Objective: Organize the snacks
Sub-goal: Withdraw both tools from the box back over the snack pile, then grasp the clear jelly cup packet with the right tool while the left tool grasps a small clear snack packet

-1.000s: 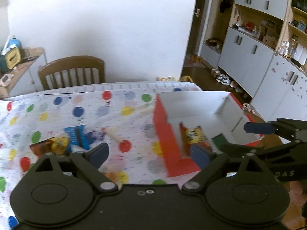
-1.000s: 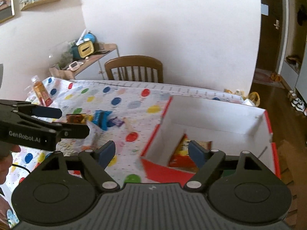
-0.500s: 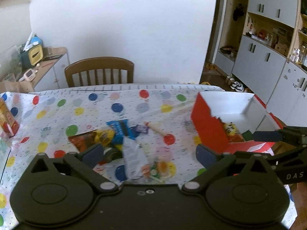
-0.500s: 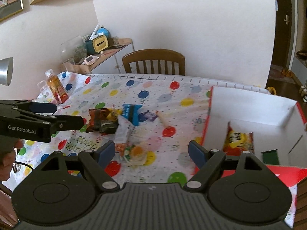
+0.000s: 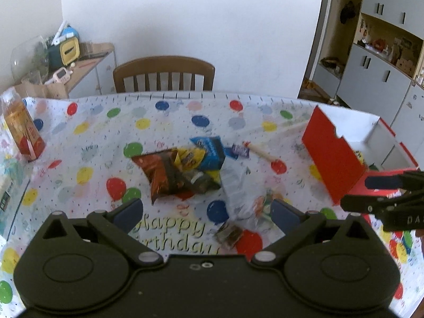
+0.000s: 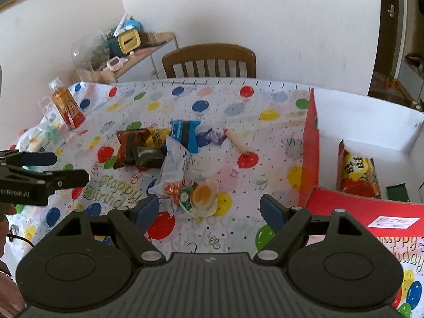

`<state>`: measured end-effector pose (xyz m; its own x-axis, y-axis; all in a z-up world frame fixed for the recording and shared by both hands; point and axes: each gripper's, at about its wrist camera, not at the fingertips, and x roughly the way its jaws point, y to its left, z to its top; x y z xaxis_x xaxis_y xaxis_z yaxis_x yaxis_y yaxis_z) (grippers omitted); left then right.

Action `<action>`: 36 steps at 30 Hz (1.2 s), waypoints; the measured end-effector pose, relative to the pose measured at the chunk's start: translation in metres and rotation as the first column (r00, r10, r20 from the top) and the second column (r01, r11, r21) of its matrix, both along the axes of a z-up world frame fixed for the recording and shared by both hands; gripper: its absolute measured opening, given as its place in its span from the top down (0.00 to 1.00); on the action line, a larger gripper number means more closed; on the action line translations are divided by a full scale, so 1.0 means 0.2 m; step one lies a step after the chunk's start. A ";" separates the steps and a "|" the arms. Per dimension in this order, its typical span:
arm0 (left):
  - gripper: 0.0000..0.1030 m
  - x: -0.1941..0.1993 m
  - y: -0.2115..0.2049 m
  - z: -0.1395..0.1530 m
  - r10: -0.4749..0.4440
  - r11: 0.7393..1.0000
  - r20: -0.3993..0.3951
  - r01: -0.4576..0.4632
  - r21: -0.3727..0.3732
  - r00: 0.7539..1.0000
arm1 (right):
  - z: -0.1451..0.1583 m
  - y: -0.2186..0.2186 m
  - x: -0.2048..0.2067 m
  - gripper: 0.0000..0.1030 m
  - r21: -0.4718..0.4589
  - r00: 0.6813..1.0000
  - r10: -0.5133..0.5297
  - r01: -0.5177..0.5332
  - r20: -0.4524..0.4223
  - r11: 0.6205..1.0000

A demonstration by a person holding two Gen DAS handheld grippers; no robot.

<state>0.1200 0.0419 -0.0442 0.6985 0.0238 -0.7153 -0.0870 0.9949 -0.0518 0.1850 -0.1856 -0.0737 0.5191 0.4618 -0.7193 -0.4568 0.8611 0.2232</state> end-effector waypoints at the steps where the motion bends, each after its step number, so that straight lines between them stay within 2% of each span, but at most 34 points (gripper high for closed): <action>1: 0.01 0.00 0.01 -0.02 -0.004 1.000 -0.007 0.004 -0.002 1.000 | -0.02 0.02 0.00 0.19 -0.008 1.000 0.003 -0.003 -0.003 1.000; 9: 0.02 -0.01 0.06 -0.19 -0.028 1.000 -0.061 0.027 -0.017 0.998 | -0.15 0.13 0.07 0.19 -0.052 0.999 0.000 -0.002 -0.049 0.999; 17: 0.13 -0.01 0.11 -0.34 -0.045 0.997 -0.121 0.038 -0.060 0.992 | -0.28 0.19 0.21 0.19 -0.046 0.989 -0.092 0.087 -0.117 0.995; 30: 0.24 0.01 0.06 -0.47 -0.145 0.988 -0.159 0.134 -0.077 0.977 | -0.42 0.30 0.37 0.20 -0.036 0.962 -0.178 0.175 -0.206 0.984; 36: 0.31 0.04 0.04 -0.51 -0.170 0.985 -0.177 0.161 -0.065 0.969 | -0.45 0.35 0.40 0.27 -0.032 0.954 -0.174 0.172 -0.246 0.985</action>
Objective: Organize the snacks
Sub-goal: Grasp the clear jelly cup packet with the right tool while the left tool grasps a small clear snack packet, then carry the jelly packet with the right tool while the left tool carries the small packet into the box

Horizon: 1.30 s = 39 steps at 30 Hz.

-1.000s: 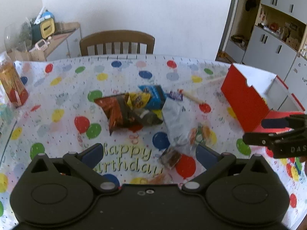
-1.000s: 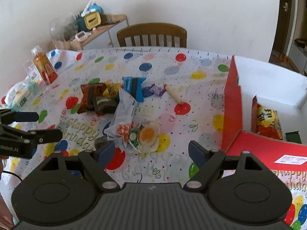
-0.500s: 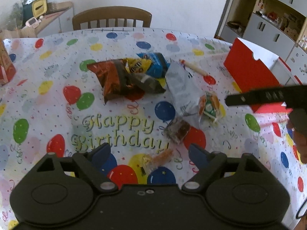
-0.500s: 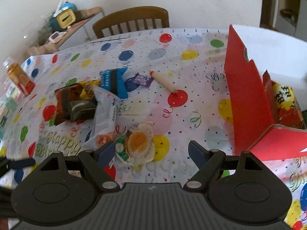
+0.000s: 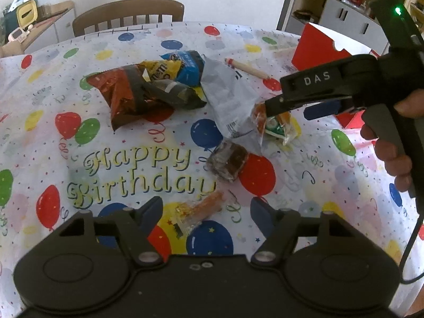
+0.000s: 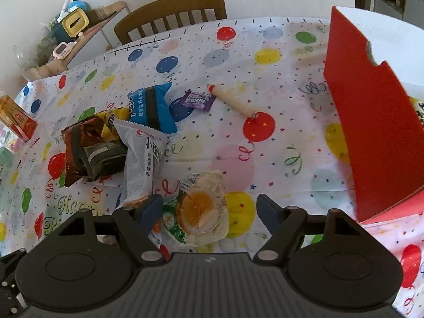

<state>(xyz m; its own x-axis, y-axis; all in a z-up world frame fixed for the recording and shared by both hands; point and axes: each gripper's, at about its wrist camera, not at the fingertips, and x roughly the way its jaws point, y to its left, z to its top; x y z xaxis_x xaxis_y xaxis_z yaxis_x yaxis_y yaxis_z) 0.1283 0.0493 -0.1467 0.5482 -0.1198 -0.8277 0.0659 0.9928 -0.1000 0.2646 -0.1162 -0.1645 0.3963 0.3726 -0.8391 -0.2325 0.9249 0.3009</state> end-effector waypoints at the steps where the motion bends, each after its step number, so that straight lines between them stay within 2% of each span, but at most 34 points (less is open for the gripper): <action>1: 0.31 0.01 0.00 -0.01 0.002 1.000 -0.001 -0.002 -0.004 1.000 | -0.01 0.01 0.00 0.29 0.005 1.000 0.001 -0.001 -0.008 1.000; 3: 0.34 0.02 0.00 -0.02 0.000 1.000 -0.004 0.000 -0.001 1.000 | -0.02 0.02 0.00 0.32 0.016 1.000 0.003 -0.003 -0.022 1.000; 5: 0.39 0.03 0.00 -0.03 -0.005 1.000 -0.013 0.005 -0.001 1.000 | -0.03 0.03 0.00 0.40 0.028 0.999 0.011 -0.010 -0.033 1.000; 12: 0.44 0.03 0.00 -0.04 -0.018 1.000 -0.018 0.018 0.006 1.000 | -0.02 0.07 -0.02 0.57 0.029 0.999 0.039 -0.039 -0.018 0.999; 15: 0.52 0.03 -0.01 -0.04 -0.021 1.000 -0.017 0.021 0.001 1.000 | -0.01 0.06 -0.03 0.63 0.031 0.999 0.040 -0.040 -0.011 0.999; 17: 0.61 0.04 -0.01 -0.03 -0.028 1.000 -0.018 0.028 -0.001 0.999 | 0.00 0.06 -0.04 0.64 0.014 0.999 0.047 -0.047 -0.003 0.999; 23: 0.70 0.03 -0.02 -0.02 -0.020 1.000 -0.015 0.020 -0.016 1.000 | 0.02 0.02 -0.09 0.64 -0.017 0.999 0.047 -0.047 0.023 0.999; 32: 0.73 0.02 -0.02 -0.01 0.009 0.999 -0.022 -0.010 -0.034 1.000 | 0.09 -0.11 -0.19 0.64 -0.013 0.999 0.032 -0.031 0.044 0.999; 39: 0.74 0.01 -0.02 0.04 0.053 0.996 -0.016 -0.054 -0.077 0.998 | 0.19 -0.23 -0.28 0.64 -0.008 0.996 0.043 -0.042 0.074 0.999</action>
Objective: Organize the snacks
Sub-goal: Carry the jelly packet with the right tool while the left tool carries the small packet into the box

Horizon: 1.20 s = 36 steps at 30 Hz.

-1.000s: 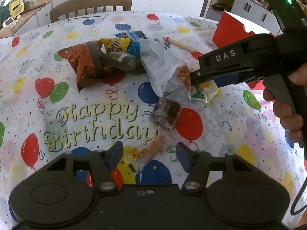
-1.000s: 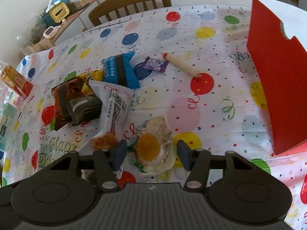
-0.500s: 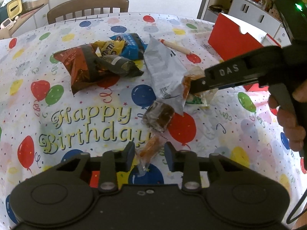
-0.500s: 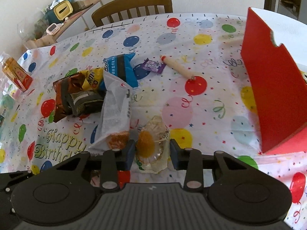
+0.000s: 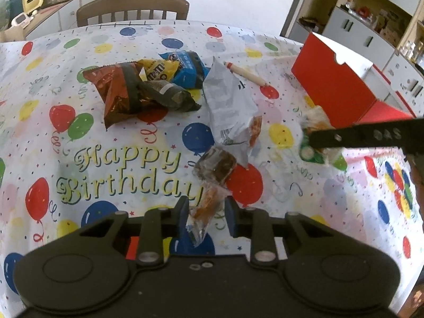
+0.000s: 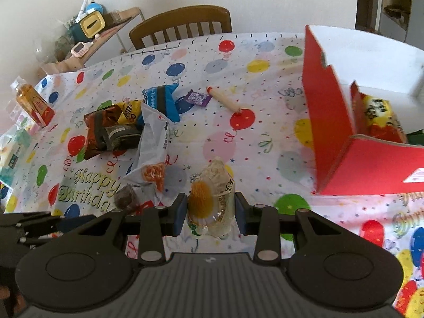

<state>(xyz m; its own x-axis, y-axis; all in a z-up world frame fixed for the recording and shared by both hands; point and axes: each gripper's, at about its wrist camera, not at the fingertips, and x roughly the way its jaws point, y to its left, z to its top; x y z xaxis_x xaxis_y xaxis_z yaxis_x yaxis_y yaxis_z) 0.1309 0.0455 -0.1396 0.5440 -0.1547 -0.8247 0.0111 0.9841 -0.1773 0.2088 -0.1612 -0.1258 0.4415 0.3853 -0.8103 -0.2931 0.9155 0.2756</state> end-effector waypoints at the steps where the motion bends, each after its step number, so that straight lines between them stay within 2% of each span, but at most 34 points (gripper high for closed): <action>1: 0.74 0.00 0.00 0.01 0.007 1.000 0.002 -0.007 -0.009 1.000 | 0.02 -0.02 -0.01 0.64 0.002 1.000 0.002 -0.002 0.004 1.000; 9: 0.74 -0.02 -0.07 0.14 0.030 0.999 0.026 -0.029 -0.037 0.999 | 0.19 -0.19 -0.09 0.64 0.025 0.998 0.015 -0.017 0.056 1.000; 16: 0.74 0.02 -0.22 0.30 0.005 0.999 0.075 -0.002 -0.036 0.997 | 0.31 -0.37 -0.09 0.64 0.041 0.995 -0.007 0.003 0.103 0.999; 28: 0.74 0.21 -0.63 0.54 -0.096 0.995 0.172 0.101 -0.018 0.980 | 0.43 -0.73 0.01 0.64 0.023 0.983 -0.044 0.040 0.178 0.999; 36: 0.74 0.39 -0.95 0.59 -0.165 0.986 0.188 0.164 0.017 0.968 | 0.42 -1.00 0.16 0.64 0.011 0.979 -0.080 0.080 0.185 0.997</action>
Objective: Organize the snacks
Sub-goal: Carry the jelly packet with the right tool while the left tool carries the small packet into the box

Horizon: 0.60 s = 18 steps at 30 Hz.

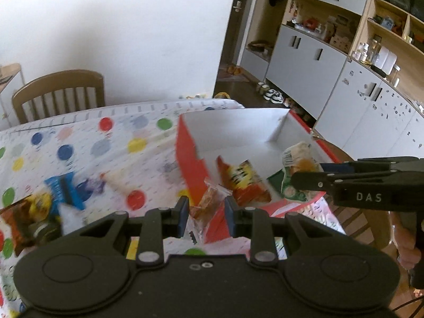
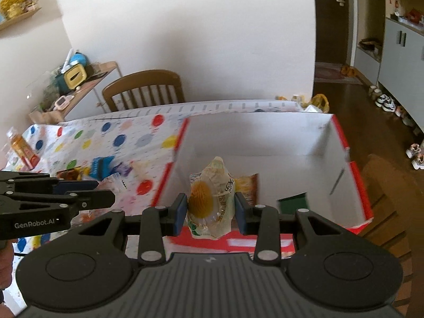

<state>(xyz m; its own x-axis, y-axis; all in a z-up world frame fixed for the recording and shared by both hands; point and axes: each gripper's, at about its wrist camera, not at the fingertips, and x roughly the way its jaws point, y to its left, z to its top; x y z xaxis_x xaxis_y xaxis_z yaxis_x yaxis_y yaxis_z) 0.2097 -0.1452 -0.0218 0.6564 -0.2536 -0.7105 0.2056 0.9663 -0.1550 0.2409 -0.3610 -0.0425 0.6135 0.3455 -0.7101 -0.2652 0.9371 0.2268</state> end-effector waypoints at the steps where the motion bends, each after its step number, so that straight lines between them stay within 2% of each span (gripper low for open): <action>1: 0.74 0.02 -0.03 0.00 -0.001 1.000 -0.003 0.001 0.000 1.000 | -0.01 -0.03 0.02 0.64 -0.003 1.000 -0.005 0.005 0.000 1.000; 10: 0.74 0.28 -0.28 -0.06 0.015 1.000 -0.043 -0.014 0.024 0.999 | -0.12 -0.26 0.22 0.64 -0.029 0.999 -0.024 0.023 -0.029 0.999; 18: 0.74 0.49 -0.44 -0.11 0.033 0.997 -0.076 -0.027 0.079 0.997 | -0.24 -0.30 0.39 0.64 -0.053 0.998 -0.004 0.000 -0.066 0.999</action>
